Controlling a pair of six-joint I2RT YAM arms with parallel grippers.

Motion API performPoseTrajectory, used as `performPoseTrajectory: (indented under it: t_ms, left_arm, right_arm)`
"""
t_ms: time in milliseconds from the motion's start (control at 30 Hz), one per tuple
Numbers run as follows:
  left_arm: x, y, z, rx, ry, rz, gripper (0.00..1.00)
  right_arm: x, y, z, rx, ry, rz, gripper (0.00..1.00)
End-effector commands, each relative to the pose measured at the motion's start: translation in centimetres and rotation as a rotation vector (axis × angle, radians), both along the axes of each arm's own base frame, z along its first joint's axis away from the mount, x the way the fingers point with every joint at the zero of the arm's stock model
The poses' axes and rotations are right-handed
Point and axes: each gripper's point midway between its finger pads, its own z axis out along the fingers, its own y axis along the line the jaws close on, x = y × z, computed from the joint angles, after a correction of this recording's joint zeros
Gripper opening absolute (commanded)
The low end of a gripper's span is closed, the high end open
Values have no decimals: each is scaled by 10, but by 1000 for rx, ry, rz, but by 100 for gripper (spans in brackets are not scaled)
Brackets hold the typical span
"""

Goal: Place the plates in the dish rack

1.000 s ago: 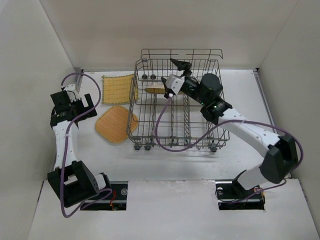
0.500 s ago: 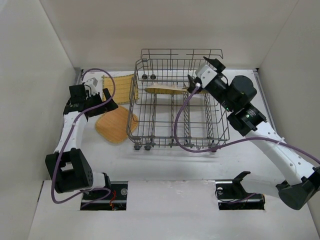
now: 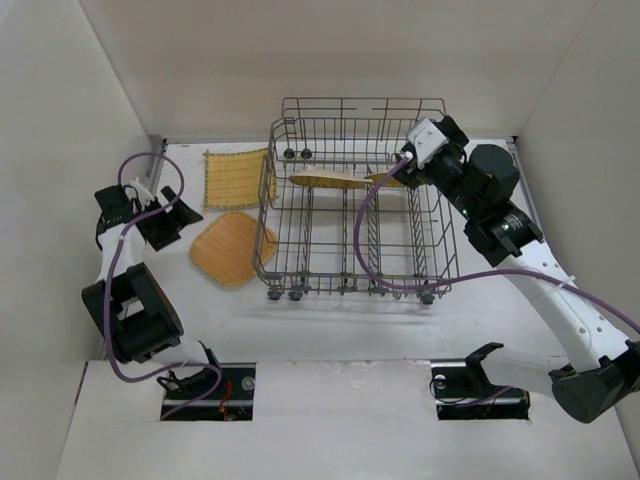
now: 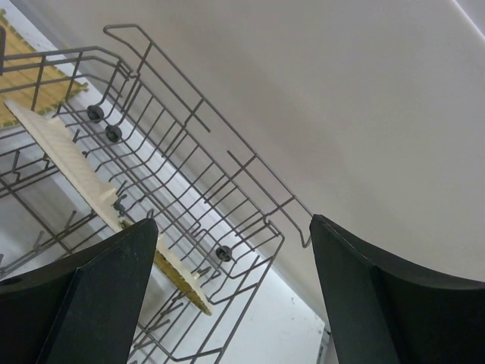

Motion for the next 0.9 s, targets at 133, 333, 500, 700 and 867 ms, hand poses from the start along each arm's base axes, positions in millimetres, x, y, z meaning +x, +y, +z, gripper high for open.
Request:
performPoseTrajectory:
  t_ms: [133,333,500,700,867]
  left_arm:
    - [-84,-18,-14,-154,57,71,79]
    - [-119,-22,-32,-238,86,140,79]
    - [-121,-16,-39,-303,89,172,74]
    - [-115,-17,-52,-403,124,167,66]
    - [-109,-16,-63,-472,159,185,63]
  right_arm:
    - [-6,-16,18,36,-23,-34,87]
    - [-10,-17,19,24,-19,-30,87]
    - [-14,-18,17,4,-14,-25,87]
    - [-13,-18,14,-23,-11,-25,88]
    - [-11,-19,15,-40,-9,-35,88]
